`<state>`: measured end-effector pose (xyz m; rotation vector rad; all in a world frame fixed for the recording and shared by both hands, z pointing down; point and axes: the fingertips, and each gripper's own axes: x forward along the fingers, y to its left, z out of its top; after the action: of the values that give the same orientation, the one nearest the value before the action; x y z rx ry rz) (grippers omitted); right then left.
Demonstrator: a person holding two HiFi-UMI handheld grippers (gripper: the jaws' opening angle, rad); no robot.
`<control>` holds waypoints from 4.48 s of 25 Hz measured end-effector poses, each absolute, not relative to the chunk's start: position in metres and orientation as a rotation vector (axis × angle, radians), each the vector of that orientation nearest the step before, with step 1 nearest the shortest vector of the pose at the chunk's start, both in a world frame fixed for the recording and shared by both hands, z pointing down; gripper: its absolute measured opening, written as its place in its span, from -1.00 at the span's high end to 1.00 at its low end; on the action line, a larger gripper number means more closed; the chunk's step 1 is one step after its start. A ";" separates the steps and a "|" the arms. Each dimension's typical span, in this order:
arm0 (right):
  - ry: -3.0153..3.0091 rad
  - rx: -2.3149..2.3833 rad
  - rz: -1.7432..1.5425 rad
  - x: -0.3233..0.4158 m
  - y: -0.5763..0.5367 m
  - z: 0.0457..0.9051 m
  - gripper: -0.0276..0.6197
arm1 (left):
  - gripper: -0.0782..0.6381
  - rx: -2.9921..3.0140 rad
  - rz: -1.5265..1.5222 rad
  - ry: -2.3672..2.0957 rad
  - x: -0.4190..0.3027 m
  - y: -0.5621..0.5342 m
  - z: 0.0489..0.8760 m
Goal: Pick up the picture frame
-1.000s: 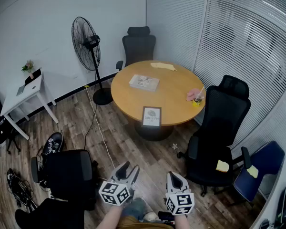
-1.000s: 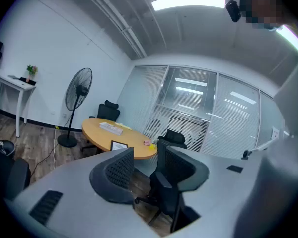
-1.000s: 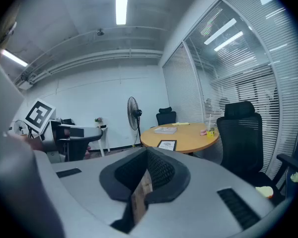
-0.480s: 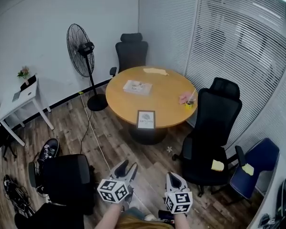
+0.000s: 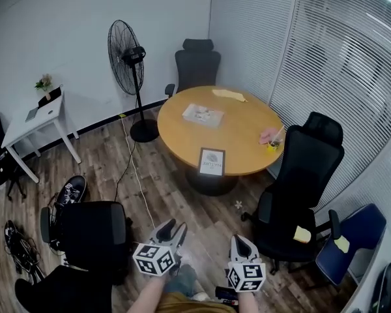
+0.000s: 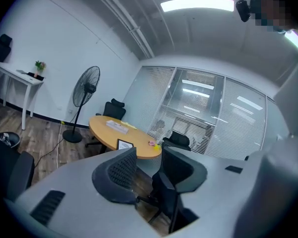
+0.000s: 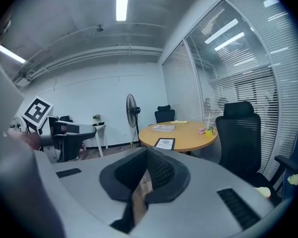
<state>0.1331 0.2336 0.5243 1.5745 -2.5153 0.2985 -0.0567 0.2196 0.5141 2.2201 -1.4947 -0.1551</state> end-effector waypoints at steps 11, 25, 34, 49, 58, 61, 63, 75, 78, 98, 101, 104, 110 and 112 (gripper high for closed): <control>-2.460 1.542 0.276 0.106 0.081 0.543 0.88 | 0.31 2.201 -0.169 -1.415 -0.074 0.058 0.535; -2.343 1.728 0.343 0.119 -0.029 0.541 0.88 | 0.31 2.213 -0.094 -1.259 -0.074 -0.076 0.556; -2.343 1.689 0.380 0.106 -0.071 0.556 0.88 | 0.32 2.177 -0.102 -1.237 -0.082 -0.109 0.563; -2.298 1.653 0.446 0.115 -0.114 0.582 0.88 | 0.33 2.098 -0.004 -1.182 -0.067 -0.143 0.610; -2.268 1.595 0.520 0.122 -0.133 0.612 0.88 | 0.33 1.998 0.067 -1.167 -0.061 -0.157 0.657; -2.257 1.565 0.557 0.123 -0.140 0.625 0.88 | 0.33 1.960 0.093 -1.164 -0.061 -0.160 0.673; -2.247 1.552 0.579 0.125 -0.145 0.633 0.88 | 0.33 1.940 0.118 -1.159 -0.060 -0.162 0.684; -2.199 1.470 0.656 0.136 -0.172 0.668 0.88 | 0.28 1.772 0.177 -1.064 -0.047 -0.170 0.747; -2.186 1.455 0.679 0.141 -0.178 0.676 0.87 | 0.24 1.718 0.137 -1.008 -0.040 -0.172 0.756; -2.159 1.425 0.743 0.151 -0.196 0.700 0.88 | 0.31 1.619 0.025 -0.878 -0.023 -0.180 0.776; -2.155 1.433 0.750 0.153 -0.194 0.699 0.88 | 0.37 1.611 0.002 -0.868 -0.021 -0.179 0.774; -2.153 1.441 0.749 0.154 -0.194 0.696 0.88 | 0.40 1.584 -0.012 -0.847 -0.021 -0.180 0.774; -2.168 1.461 0.748 0.153 -0.195 0.690 0.88 | 0.45 1.531 -0.066 -0.808 -0.019 -0.178 0.772; -2.173 1.466 0.741 0.152 -0.196 0.686 0.88 | 0.48 1.532 -0.074 -0.815 -0.020 -0.176 0.770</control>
<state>0.1517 -0.1957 0.6856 1.4662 -2.1730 0.7414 -0.0200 -0.1763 0.7699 1.5322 -0.8149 -0.0743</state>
